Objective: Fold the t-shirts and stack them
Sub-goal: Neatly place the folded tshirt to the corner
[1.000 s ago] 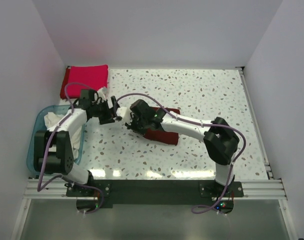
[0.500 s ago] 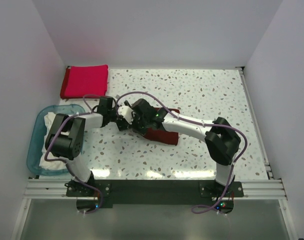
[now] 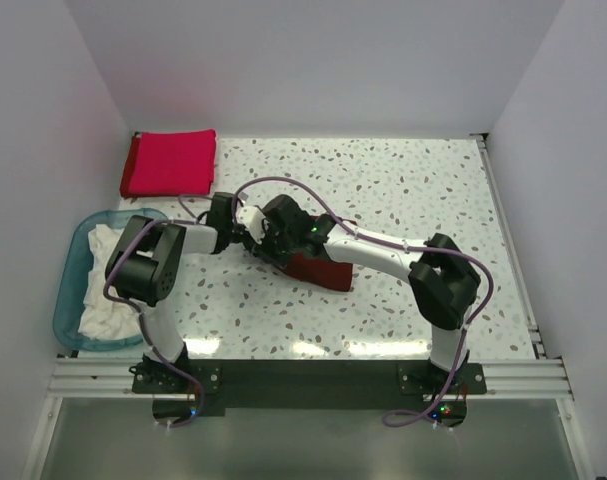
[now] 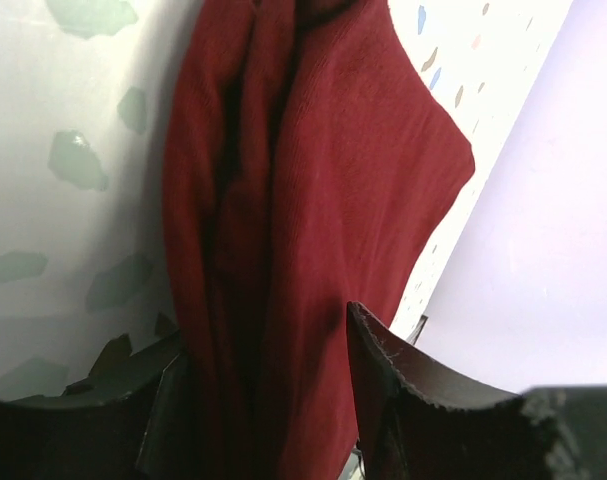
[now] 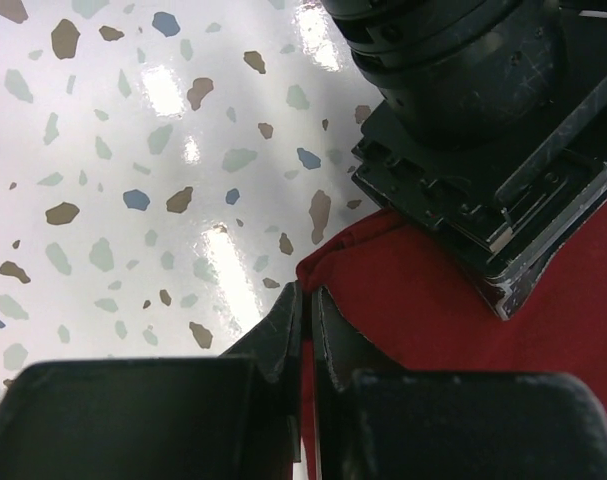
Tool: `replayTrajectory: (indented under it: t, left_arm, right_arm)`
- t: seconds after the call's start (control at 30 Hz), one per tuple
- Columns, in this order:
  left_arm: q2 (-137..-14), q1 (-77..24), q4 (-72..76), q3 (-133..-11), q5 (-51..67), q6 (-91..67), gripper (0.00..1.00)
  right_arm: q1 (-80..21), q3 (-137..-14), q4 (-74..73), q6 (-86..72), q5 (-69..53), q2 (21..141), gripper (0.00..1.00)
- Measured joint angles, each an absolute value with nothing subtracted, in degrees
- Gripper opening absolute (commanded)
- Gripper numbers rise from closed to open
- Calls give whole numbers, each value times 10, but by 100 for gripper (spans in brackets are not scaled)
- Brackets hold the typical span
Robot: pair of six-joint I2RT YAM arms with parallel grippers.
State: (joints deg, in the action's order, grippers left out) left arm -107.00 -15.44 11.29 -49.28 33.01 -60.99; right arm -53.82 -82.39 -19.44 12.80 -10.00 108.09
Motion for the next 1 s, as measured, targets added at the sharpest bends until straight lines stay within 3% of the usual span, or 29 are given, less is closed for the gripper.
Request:
replayTrajectory:
  t: [0.2,0.3,0.43,0.47,0.5,0.57,0.6,0.7,0.8,0.83,1.0]
  left_arm:
    - [-1086,-157,131,-500,339,-630,54]
    - [-1093,-163,131,-510,339,-638,48]
    - [-1103,-172,114,-528,332,-635,23]
    - [-1105,-173,109,-532,331,-633,8]
    - [-1106,-173,100,-539,330,-629,0]
    - [-1107,-173,74,-557,326,-608,0]
    - [-1107,-173,63,-566,326,-596,0]
    - [-1107,-172,1,-610,305,-533,0]
    - [-1116,-170,-61,-671,269,-454,0]
    - [-1123,-169,-78,-695,255,-429,0]
    - [-1171,-156,-159,-810,194,-302,0]
  right_arm:
    - [-538,-824,-191,116,-101,1081,0]
    - [-538,-824,-187,108,-101,1081,0]
    - [-536,-824,-183,101,-103,1081,0]
    - [-535,-824,-182,100,-103,1081,0]
    - [-533,-824,-182,100,-103,1081,0]
    - [-530,-824,-181,98,-104,1081,0]
    - [-527,-824,-180,98,-105,1081,5]
    - [-516,-824,-182,92,-113,1080,57]
    - [-502,-824,-188,84,-122,1074,81]
    - [-495,-824,-190,81,-123,1069,97]
    - [-449,-824,-206,80,-127,1026,99]
